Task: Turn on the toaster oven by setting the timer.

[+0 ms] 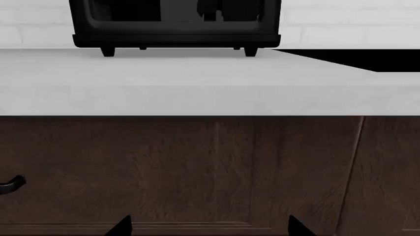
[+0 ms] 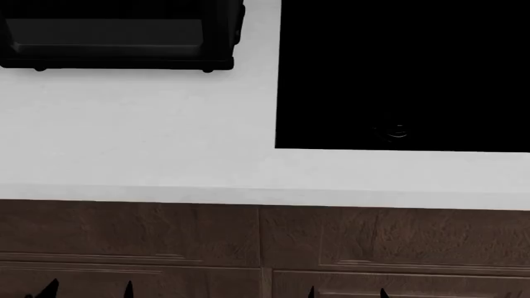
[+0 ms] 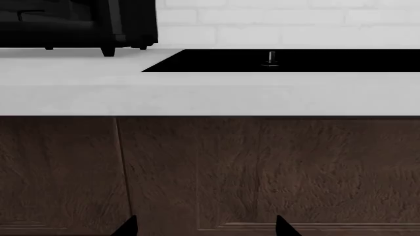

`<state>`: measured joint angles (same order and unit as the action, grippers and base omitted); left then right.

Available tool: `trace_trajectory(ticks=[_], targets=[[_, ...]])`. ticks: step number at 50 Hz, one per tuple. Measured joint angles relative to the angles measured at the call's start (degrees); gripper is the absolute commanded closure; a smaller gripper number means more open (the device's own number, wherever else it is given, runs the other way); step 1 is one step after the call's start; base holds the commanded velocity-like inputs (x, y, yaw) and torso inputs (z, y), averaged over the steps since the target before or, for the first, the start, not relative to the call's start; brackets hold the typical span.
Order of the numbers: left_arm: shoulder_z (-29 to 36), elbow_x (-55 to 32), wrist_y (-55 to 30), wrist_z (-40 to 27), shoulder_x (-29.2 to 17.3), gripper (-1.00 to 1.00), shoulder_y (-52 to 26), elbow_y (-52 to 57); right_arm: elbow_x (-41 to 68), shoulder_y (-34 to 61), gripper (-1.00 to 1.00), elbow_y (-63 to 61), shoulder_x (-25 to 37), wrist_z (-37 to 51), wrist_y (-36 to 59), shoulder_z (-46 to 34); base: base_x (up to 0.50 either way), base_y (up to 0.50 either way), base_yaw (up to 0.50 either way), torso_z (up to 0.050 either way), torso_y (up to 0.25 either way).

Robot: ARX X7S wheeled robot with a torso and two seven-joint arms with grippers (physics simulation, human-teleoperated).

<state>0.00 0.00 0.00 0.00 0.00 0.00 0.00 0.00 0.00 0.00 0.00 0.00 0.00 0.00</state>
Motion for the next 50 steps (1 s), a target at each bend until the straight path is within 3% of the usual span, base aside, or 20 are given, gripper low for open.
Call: trace_trajectory(ticks=[14,30,50], targets=[[2.56,-2.17,-0.78,-0.86,-1.73,-1.0,0.6,1.58,1.86,0.05,-1.0,0.44,1.57,2.14,-0.4,-1.84,0.0,0.0,0.0,0.001,0.0],[4.7,-5.47,-3.14,-1.79,-3.66,-1.0,2.22,9.84,3.11,-0.04,-1.0,-1.21,3.22,5.02,0.22,-3.79,0.0,0.0,0.0,0.047,0.0],[2.58,-15.93,-30.6,-5.07,-9.26,-1.0,-6.05,33.4,1.82,6.53,-1.0,-26.07,8.5,6.75,22.92,-4.75,0.0,0.0,0.0,0.0,0.0]])
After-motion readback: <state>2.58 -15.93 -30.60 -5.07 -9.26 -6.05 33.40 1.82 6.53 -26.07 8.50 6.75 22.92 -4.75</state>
